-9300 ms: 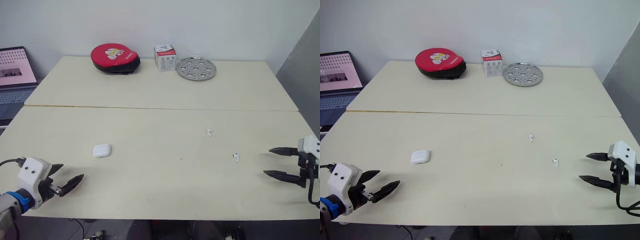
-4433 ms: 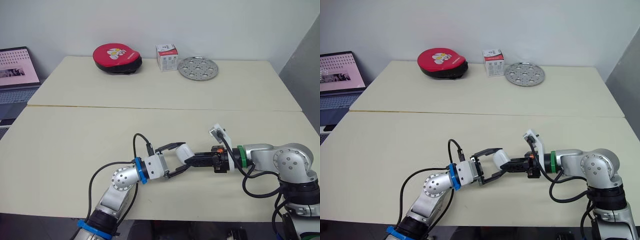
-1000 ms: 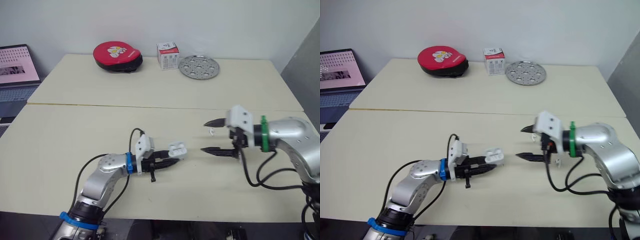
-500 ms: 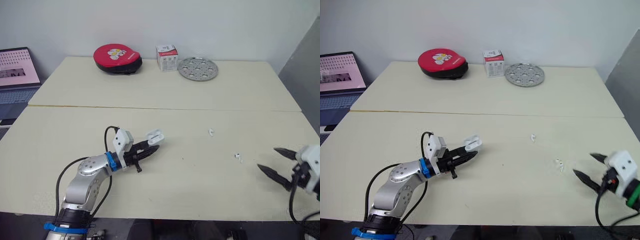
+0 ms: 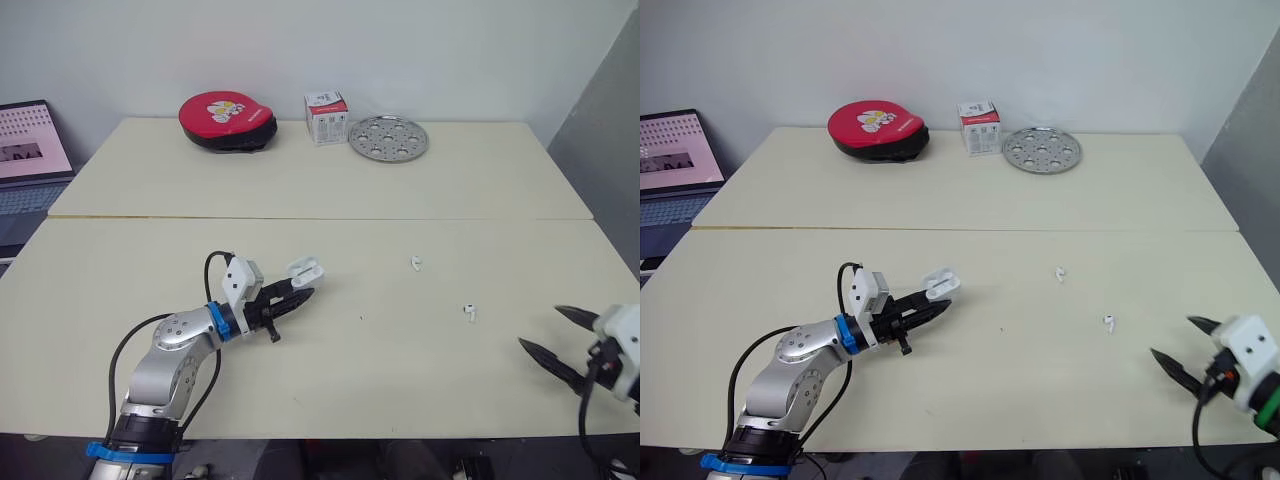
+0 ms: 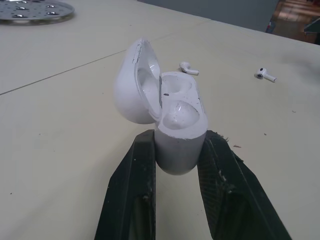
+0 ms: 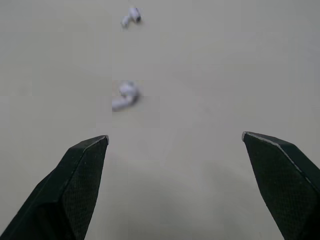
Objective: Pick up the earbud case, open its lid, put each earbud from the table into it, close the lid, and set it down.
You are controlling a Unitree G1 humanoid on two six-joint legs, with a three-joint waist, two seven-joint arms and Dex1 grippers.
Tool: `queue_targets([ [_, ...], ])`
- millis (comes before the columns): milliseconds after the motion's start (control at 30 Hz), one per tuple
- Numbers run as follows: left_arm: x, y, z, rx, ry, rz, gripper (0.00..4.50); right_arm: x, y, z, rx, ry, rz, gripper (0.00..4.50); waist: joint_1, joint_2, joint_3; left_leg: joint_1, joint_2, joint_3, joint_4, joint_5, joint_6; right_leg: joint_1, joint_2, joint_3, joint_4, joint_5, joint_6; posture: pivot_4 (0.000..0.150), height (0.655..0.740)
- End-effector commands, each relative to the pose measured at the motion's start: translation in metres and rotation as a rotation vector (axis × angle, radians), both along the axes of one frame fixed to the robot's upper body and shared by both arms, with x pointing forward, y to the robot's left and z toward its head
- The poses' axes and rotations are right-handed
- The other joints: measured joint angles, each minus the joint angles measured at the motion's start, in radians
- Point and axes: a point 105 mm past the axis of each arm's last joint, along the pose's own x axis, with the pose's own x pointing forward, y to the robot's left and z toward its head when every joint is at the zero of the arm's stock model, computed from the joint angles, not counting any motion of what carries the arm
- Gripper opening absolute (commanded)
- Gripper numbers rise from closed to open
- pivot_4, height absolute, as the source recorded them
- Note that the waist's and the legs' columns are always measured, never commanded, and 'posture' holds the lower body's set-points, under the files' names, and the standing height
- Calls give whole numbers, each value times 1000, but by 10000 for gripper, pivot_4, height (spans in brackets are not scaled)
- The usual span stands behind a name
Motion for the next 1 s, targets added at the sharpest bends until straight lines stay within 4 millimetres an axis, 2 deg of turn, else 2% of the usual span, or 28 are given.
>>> queue_targets([
  [33,2,3,8,10,-42,9,7957,15,34,17,32,-49,60,45000,1,0,0,0,0,0,0,0,0,0,0,0,0,0,0,1500,7400],
  [267,1,-1,5,19,-38,-2,7957,66,81,16,124,-73,12,45000,8,0,0,-2,0,0,0,0,0,-2,0,-1,0,0,0,1500,7400],
  [467,-1,-4,4,18,-36,-14,7957,99,106,1,157,-51,-23,45000,9,-1,0,-3,0,0,0,0,0,-3,0,-1,0,0,0,1500,7400],
  [667,-3,-6,3,19,-29,-17,7957,123,118,-9,158,-43,-108,45000,8,-1,0,-3,0,0,0,0,0,-4,0,-1,0,0,0,1500,7400],
  [767,-4,-7,3,21,-26,-19,7957,135,117,-16,151,-35,-176,45000,8,-1,0,-3,0,0,0,0,0,-5,0,-1,0,0,0,1500,7400],
  [1000,-6,-10,2,22,-22,-26,7957,138,113,-38,146,49,-253,45000,7,-1,0,-3,1,0,-1,0,0,-5,0,0,1,0,0,1500,7400],
])
